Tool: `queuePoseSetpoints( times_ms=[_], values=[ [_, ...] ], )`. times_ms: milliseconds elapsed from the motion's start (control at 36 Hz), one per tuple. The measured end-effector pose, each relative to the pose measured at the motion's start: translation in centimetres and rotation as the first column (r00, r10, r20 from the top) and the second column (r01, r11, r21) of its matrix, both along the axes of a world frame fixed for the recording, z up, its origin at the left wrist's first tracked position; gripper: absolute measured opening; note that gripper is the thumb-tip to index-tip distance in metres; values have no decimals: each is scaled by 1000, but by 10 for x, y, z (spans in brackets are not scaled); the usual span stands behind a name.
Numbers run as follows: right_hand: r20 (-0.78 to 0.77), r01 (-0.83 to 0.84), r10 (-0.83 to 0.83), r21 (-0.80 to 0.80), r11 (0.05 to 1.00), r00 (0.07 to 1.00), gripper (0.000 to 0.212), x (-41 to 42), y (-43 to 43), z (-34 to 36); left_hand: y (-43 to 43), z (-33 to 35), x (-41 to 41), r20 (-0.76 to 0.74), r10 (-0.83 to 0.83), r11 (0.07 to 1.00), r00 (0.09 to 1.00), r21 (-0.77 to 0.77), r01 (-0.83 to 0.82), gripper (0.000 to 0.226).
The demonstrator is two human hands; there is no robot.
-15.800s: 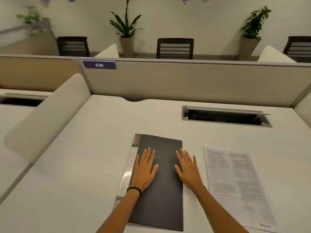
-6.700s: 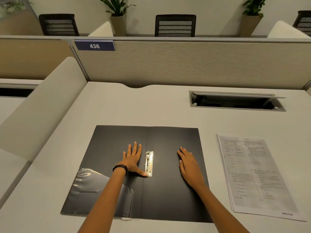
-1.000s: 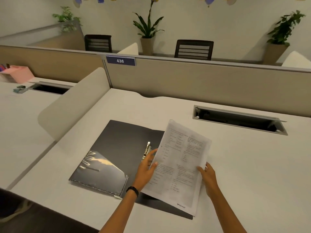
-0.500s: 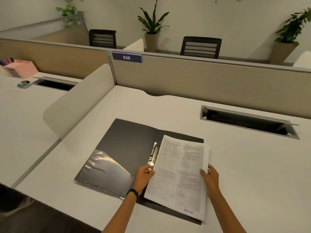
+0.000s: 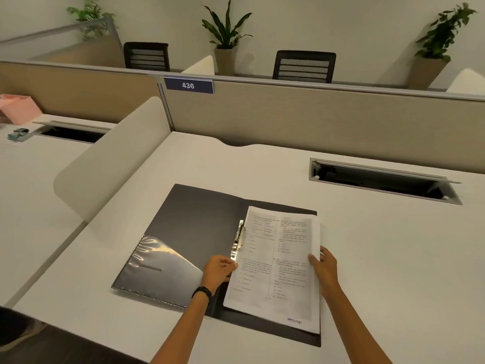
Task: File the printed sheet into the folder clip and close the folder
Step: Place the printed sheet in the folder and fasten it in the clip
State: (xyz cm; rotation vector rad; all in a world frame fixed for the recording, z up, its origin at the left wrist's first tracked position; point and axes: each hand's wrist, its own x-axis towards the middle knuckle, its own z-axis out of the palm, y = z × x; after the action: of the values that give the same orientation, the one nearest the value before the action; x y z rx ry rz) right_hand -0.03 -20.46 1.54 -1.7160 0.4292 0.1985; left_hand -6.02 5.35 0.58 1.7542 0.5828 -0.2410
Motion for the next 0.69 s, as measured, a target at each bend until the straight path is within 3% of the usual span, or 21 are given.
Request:
queuePoseSetpoints(
  times_ms=[278, 472, 556, 611, 694],
  values=[
    [-43, -39, 35, -86, 996, 998, 44, 10, 11, 0, 25, 6, 15, -93, -141, 988, 986, 50, 146, 5],
    [13, -30, 34, -237, 971, 999, 26, 13, 15, 0, 30, 7, 26, -142, -219, 965, 965, 114, 235, 12],
    [31, -28, 39, -300, 954, 999, 6, 15, 16, 1, 31, 8, 29, -160, -249, 951, 955, 144, 272, 15],
    [30, -11, 23, -328, 945, 999, 14, 15, 17, 1, 33, 9, 33, -176, -261, 939, 949, 182, 292, 19],
    [27, 25, -17, -327, 945, 1000, 47, 12, 18, 2, 38, 9, 39, -185, -270, 918, 945, 245, 311, 24]
  ],
)
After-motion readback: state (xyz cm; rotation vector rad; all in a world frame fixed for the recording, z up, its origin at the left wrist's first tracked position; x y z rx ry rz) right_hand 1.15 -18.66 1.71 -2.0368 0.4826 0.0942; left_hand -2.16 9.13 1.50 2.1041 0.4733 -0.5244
